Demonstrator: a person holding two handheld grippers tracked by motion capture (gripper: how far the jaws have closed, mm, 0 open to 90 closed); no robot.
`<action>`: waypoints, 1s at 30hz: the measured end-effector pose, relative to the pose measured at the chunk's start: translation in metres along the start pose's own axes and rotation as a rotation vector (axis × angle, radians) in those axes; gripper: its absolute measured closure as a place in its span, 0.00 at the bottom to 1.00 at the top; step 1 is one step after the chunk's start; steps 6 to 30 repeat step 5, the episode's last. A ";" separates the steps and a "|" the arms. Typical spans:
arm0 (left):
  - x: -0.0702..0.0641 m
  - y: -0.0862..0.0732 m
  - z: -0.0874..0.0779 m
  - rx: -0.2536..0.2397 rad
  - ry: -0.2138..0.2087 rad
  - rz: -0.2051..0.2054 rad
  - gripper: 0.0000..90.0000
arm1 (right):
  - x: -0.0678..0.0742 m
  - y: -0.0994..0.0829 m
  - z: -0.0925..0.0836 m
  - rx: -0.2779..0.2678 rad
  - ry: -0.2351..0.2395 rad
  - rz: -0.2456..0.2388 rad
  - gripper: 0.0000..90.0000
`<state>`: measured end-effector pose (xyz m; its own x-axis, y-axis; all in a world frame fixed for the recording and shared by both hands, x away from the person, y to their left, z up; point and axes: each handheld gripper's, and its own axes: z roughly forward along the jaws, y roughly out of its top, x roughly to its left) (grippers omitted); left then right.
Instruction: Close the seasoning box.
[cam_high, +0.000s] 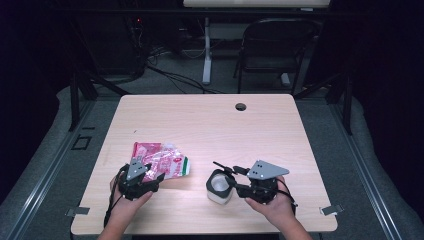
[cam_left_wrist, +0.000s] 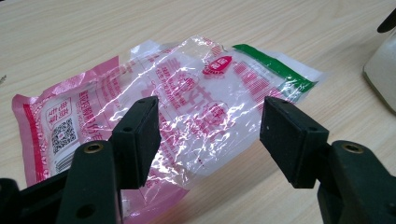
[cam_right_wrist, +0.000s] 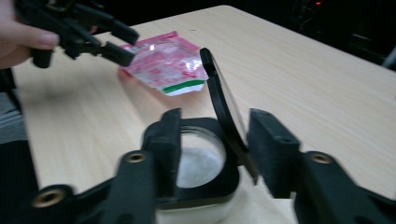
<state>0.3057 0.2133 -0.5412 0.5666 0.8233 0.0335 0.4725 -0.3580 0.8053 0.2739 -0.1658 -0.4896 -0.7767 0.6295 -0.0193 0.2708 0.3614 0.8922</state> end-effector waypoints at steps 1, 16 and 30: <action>0.000 0.000 0.000 -0.006 -0.002 -0.005 0.42 | 0.002 -0.002 -0.001 0.006 0.011 0.008 0.55; 0.001 0.000 0.000 -0.007 -0.007 -0.011 0.42 | 0.004 -0.014 -0.006 -0.011 0.055 0.079 0.48; 0.001 0.000 0.000 -0.007 -0.007 -0.011 0.42 | 0.004 -0.014 -0.006 -0.011 0.055 0.079 0.48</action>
